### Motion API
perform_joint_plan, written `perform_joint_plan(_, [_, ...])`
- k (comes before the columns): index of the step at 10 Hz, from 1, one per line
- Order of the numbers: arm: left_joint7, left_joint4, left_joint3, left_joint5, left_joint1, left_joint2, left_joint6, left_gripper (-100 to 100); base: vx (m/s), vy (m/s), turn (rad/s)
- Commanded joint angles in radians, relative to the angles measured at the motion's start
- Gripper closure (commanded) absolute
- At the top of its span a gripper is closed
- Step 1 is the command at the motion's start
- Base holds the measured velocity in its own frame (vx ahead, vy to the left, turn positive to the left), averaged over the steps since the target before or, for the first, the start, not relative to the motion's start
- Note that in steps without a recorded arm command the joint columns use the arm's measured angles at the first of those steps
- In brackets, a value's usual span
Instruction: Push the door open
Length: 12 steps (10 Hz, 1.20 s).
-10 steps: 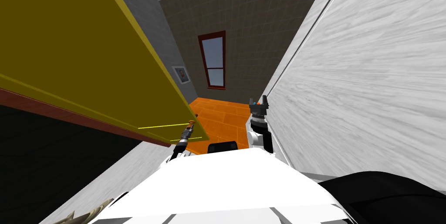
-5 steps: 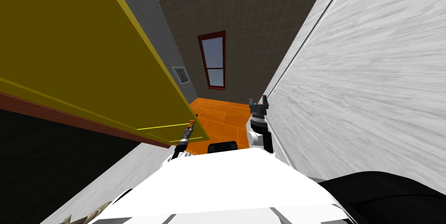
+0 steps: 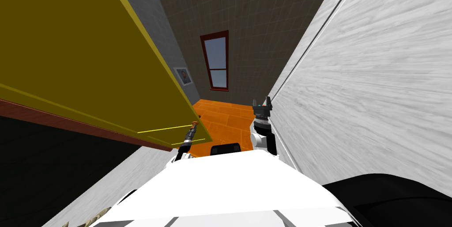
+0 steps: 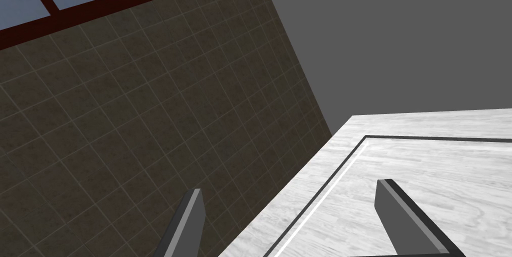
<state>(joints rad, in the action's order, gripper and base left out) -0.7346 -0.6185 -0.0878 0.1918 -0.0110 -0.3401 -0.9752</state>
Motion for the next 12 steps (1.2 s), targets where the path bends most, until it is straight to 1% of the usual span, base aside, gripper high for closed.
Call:
perform_joint_plan(1, [0.036, -0.017, 0.01, 0.008, -0.003, -0.002, 0.008, 100, 0.038, 0.004, 0.005])
perform_joint_plan(2, [0.073, -0.017, 0.013, 0.016, 0.001, 0.004, 0.01, 100, 0.044, 0.009, 0.008])
perform_joint_plan(3, [0.077, -0.017, 0.013, 0.016, 0.001, 0.004, 0.01, 100, 0.032, 0.006, -0.001])
perform_joint_plan(4, [0.118, -0.016, 0.017, 0.023, 0.005, 0.01, 0.012, 100, 0.036, 0.009, 0.006])
perform_joint_plan(5, [0.141, -0.015, 0.02, 0.031, 0.009, 0.016, 0.014, 100, 0.052, 0.018, 0.012])
perform_joint_plan(6, [0.159, -0.015, 0.02, 0.031, 0.009, 0.016, 0.014, 100, 0.04, 0.014, -0.005])
perform_joint_plan(7, [0.19, -0.014, 0.024, 0.038, 0.013, 0.022, 0.016, 100, 0.041, 0.007, 0.005])
perform_joint_plan(8, [0.2, -0.014, 0.024, 0.038, 0.013, 0.022, 0.016, 100, 0.034, 0.01, 0.003])
perform_joint_plan(9, [0.235, -0.013, 0.027, 0.046, 0.018, 0.029, 0.019, 100, 0.033, 0.009, 0.007])
perform_joint_plan(10, [0.241, -0.013, 0.027, 0.046, 0.018, 0.029, 0.019, 100, 0.031, 0.004, 0.0])
perform_joint_plan(11, [0.278, -0.012, 0.031, 0.054, 0.022, 0.036, 0.021, 100, 0.035, 0.006, 0.005])
perform_joint_plan(12, [0.283, -0.012, 0.031, 0.054, 0.022, 0.036, 0.021, 100, 0.033, 0.014, 0.006])
